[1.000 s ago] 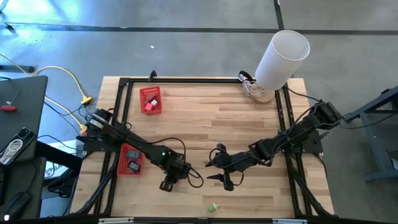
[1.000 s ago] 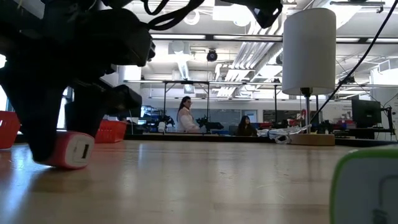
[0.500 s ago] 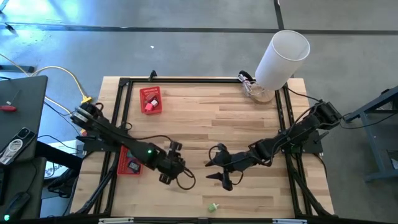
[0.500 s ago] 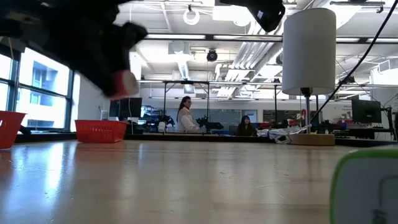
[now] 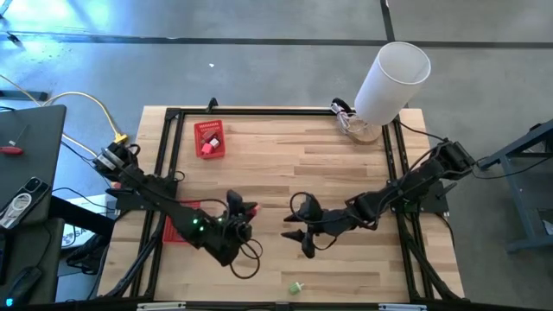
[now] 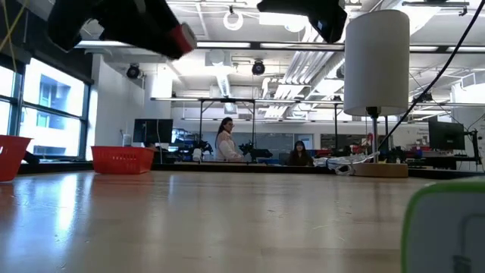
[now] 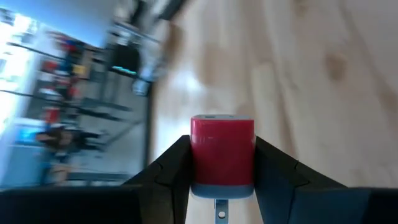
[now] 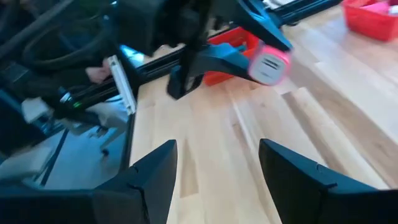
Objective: Pick & Place Office items
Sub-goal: Put the pink charger adapter into the bottom red bin
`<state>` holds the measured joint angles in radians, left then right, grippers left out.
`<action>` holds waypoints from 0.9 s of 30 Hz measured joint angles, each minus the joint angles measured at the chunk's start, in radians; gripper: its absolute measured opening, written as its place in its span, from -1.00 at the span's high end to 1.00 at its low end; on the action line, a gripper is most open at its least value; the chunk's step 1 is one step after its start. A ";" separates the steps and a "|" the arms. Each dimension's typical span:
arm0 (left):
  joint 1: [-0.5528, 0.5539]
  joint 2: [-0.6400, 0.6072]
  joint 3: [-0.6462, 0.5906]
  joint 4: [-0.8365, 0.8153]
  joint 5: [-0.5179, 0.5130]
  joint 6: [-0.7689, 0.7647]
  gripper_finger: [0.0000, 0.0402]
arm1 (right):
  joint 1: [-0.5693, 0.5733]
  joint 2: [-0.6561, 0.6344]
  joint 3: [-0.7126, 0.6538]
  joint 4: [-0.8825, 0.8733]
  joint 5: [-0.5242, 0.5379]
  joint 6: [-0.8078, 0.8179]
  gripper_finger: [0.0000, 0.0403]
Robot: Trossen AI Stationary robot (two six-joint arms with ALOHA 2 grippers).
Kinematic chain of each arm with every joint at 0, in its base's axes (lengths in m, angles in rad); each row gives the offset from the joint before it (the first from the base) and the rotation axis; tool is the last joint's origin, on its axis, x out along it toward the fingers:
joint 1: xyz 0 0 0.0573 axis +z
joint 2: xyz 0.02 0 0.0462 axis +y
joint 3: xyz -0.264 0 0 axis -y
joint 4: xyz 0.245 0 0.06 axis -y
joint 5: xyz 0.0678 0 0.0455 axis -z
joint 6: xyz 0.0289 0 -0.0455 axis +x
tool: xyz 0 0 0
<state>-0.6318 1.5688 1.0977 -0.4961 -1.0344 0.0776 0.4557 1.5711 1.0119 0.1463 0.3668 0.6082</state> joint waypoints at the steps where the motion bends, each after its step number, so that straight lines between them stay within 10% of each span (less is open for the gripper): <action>1: -0.006 0.000 0.000 0.008 -0.040 0.008 0.39 | -0.005 0.000 0.000 0.000 0.009 0.006 -0.07; 9: -0.012 0.000 0.000 0.052 -0.272 0.020 0.39 | -0.040 0.000 0.000 0.000 0.026 -0.058 -0.07; 27: 0.066 0.000 0.000 0.132 -0.276 -0.052 0.39 | -0.111 0.000 0.000 0.034 0.079 -0.113 -0.41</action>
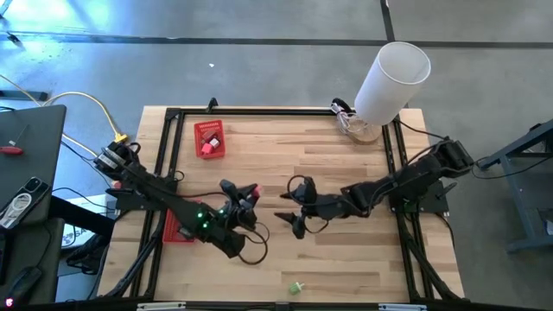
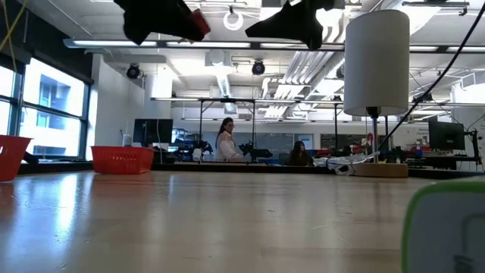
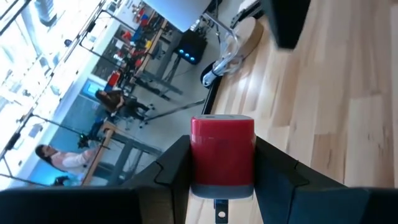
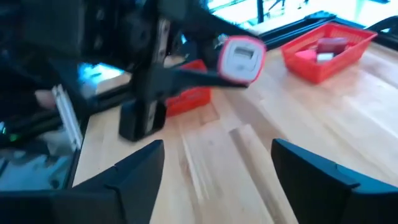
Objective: Pick & Place Office items
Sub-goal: Put the pink charger adapter into the bottom red bin
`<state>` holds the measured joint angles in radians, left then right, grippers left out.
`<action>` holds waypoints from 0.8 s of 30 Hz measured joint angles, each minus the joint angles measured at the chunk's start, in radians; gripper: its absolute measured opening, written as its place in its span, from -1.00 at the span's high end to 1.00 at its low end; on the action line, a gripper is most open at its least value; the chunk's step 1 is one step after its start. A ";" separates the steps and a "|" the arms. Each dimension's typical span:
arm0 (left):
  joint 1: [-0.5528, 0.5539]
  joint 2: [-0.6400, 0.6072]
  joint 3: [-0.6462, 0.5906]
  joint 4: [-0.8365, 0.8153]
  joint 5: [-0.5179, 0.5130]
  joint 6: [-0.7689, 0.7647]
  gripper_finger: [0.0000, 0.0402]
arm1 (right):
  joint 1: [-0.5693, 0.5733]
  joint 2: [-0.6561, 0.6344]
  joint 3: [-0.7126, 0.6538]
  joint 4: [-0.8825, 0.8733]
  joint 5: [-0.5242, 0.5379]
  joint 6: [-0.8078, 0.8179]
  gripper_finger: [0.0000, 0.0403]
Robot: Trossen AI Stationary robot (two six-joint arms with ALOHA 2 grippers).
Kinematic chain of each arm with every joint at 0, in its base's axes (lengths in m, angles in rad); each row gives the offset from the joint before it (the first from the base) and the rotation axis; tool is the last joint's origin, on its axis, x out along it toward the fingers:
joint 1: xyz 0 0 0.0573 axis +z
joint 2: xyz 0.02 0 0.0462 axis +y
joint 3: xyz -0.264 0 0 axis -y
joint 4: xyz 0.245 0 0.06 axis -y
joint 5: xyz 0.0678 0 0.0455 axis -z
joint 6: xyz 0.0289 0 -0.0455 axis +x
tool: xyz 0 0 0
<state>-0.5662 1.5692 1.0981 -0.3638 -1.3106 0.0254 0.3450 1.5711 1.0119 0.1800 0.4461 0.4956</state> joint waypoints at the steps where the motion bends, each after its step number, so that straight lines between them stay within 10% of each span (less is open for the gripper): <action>1: 0.006 0.000 0.000 0.011 0.000 0.000 0.39 | -0.011 0.000 0.000 0.009 0.000 0.003 -0.43; 24: 0.115 0.014 0.001 0.106 0.188 -0.005 0.38 | -0.158 0.058 0.002 0.124 -0.073 0.110 -0.42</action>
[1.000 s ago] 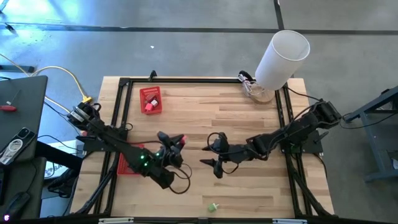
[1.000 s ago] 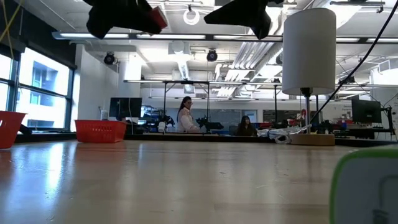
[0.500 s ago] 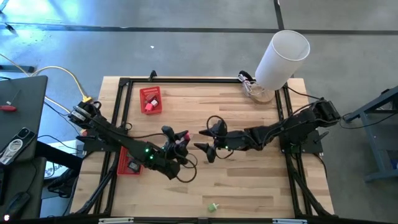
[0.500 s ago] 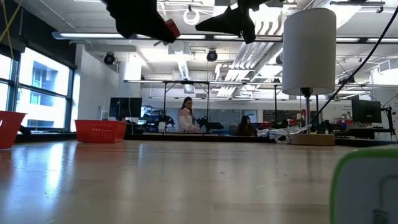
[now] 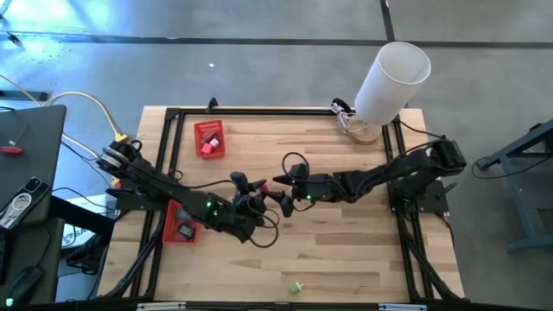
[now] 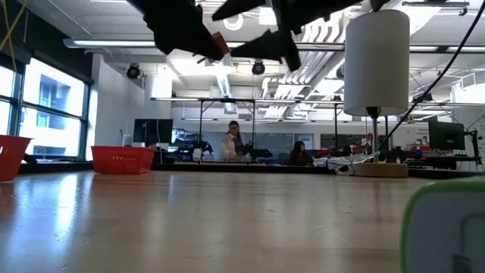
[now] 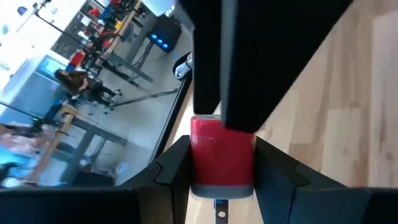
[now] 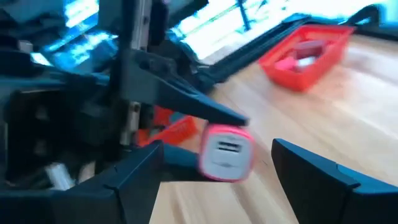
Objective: Pick & Place Office items
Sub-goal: Put the pink charger adapter into the bottom red bin
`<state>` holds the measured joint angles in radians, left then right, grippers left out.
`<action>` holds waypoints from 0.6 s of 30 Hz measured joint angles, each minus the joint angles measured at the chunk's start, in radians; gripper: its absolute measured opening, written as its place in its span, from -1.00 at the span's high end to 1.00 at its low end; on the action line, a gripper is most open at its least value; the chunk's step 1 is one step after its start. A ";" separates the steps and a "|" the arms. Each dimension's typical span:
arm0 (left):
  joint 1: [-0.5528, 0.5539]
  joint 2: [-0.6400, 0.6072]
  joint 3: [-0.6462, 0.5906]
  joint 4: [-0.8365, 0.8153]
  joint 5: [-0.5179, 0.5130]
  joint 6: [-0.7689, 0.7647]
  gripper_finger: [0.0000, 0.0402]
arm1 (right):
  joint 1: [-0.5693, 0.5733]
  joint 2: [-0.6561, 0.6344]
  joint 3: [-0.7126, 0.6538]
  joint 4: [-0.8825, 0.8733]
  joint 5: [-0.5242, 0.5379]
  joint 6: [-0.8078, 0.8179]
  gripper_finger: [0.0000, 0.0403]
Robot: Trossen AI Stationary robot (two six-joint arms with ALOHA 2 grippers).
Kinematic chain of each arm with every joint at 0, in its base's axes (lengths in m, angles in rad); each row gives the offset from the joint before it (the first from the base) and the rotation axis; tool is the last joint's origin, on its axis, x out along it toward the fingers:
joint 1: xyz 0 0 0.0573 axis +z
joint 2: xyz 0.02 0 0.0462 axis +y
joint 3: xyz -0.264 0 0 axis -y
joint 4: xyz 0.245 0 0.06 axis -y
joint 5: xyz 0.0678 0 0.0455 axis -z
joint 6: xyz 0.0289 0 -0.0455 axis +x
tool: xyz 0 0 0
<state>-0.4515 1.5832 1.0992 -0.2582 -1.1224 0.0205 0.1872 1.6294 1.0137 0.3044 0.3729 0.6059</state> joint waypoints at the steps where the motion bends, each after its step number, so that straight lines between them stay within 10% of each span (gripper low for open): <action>1: 0.000 0.003 0.000 0.004 -0.005 0.018 0.38 | -0.008 0.009 0.001 0.015 -0.027 0.005 -0.42; 18: 0.040 0.037 -0.001 0.074 0.040 0.065 0.37 | -0.033 0.051 -0.001 0.040 -0.085 -0.005 -0.42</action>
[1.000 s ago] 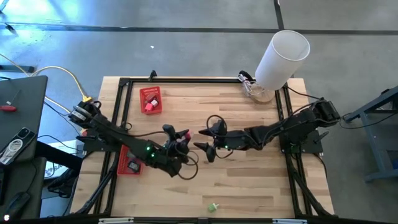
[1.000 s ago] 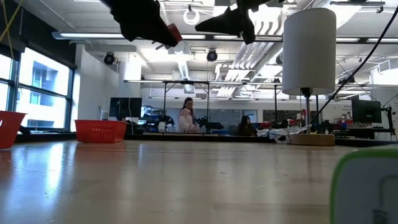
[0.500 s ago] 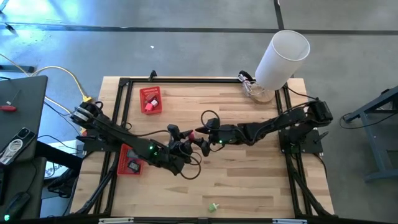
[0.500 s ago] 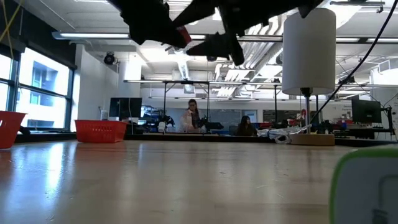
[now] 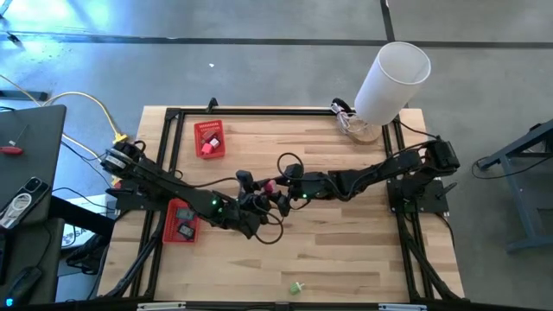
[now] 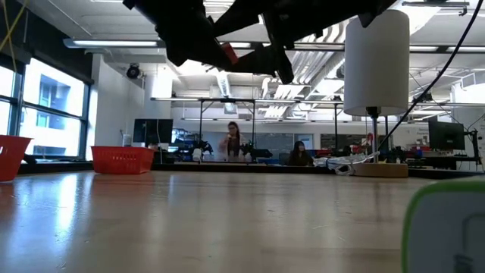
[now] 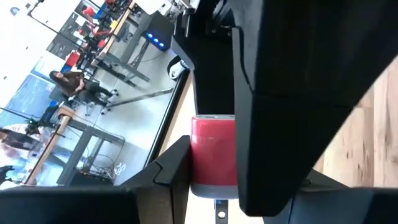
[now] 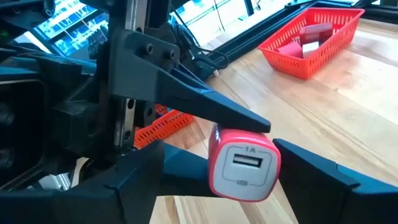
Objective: Pick & Place Office items
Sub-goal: Put the pink charger adapter into the bottom red bin
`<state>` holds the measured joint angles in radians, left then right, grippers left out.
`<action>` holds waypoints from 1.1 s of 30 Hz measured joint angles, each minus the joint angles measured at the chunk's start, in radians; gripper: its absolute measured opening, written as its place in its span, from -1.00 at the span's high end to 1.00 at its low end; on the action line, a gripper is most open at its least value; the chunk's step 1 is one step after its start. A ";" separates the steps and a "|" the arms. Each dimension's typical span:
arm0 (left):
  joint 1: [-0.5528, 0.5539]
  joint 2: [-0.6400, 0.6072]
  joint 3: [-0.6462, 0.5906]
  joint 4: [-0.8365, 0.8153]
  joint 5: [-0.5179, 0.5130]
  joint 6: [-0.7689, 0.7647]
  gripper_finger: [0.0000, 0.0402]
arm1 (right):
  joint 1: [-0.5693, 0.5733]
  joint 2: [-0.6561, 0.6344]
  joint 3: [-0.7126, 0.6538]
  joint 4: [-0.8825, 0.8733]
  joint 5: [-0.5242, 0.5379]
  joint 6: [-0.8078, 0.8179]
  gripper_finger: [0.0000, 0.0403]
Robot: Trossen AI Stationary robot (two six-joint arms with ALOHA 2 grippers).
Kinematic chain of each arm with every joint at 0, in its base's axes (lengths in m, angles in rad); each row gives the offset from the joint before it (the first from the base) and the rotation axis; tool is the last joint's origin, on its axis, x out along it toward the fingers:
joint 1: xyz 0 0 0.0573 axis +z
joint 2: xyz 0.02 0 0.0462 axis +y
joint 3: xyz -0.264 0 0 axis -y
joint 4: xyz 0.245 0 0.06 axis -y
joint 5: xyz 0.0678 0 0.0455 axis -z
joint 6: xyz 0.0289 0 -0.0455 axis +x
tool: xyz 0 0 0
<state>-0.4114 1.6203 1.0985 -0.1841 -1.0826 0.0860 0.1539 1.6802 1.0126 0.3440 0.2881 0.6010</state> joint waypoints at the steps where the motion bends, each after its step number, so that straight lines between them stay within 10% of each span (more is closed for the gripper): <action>1: 0.000 0.000 0.000 0.000 -0.001 -0.004 0.37 | 0.000 0.000 0.000 0.000 0.000 0.000 -0.41; 16: -0.001 0.000 0.000 0.009 -0.012 0.008 0.36 | -0.001 0.000 -0.001 -0.005 0.008 -0.032 0.40; 33: -0.025 0.000 0.000 0.015 0.017 -0.061 0.18 | 0.004 -0.001 0.000 -0.025 -0.015 -0.086 0.40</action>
<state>-0.4369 1.6203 1.0985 -0.1692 -1.0660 0.0248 0.1581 1.6791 1.0126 0.3189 0.2732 0.5152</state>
